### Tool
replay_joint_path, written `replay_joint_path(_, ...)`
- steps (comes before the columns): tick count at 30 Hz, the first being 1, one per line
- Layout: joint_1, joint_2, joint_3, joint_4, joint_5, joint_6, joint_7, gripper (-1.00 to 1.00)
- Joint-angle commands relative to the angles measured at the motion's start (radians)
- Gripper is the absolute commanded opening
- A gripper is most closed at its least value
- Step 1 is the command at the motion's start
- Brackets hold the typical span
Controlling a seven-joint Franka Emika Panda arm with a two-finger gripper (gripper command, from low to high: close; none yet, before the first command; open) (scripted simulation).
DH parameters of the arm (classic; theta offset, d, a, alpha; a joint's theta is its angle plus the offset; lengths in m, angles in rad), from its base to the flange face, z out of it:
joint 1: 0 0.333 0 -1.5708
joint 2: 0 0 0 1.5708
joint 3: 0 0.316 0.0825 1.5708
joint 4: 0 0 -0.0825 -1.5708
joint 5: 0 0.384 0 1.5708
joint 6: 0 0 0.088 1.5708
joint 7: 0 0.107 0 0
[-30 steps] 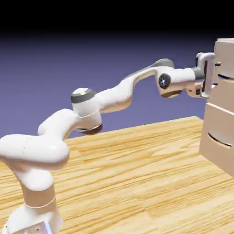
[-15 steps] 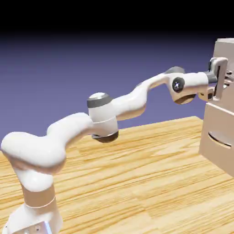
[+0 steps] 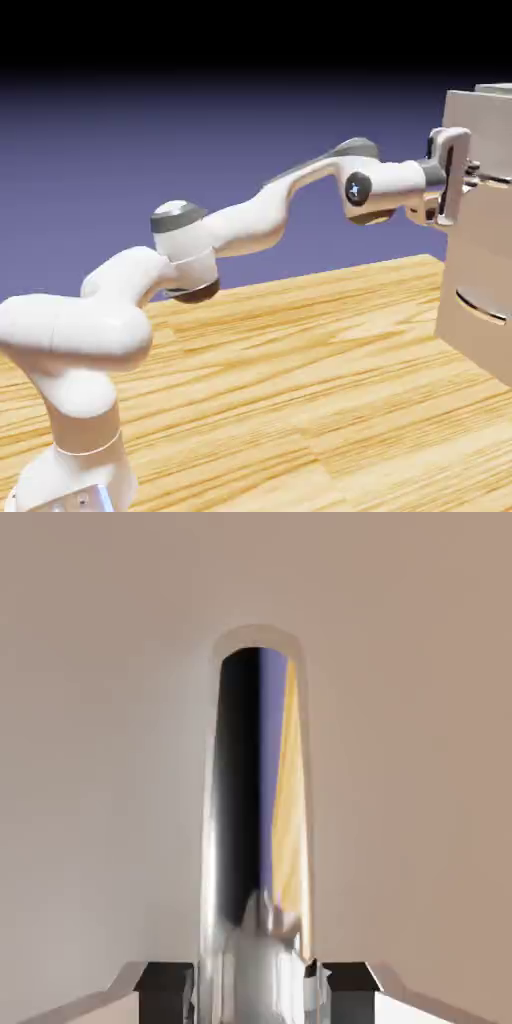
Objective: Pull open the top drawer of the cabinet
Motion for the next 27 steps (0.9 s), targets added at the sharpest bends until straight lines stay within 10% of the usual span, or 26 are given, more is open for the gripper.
replay_joint_path(1, 0.022, -0.004, -0.001, -0.036, 0.001, -0.014, -0.005, -1.0)
replay_joint_path(24, 0.585, -0.126, -0.064, -0.846, -0.064, -0.264, -0.057, -1.0)
replay_joint_path(25, 0.585, -0.126, -0.064, -0.846, -0.064, -0.264, -0.057, 1.0)
replay_joint_path(27, 0.618, -0.132, -0.069, -0.883, -0.076, -0.268, -0.058, 1.0)
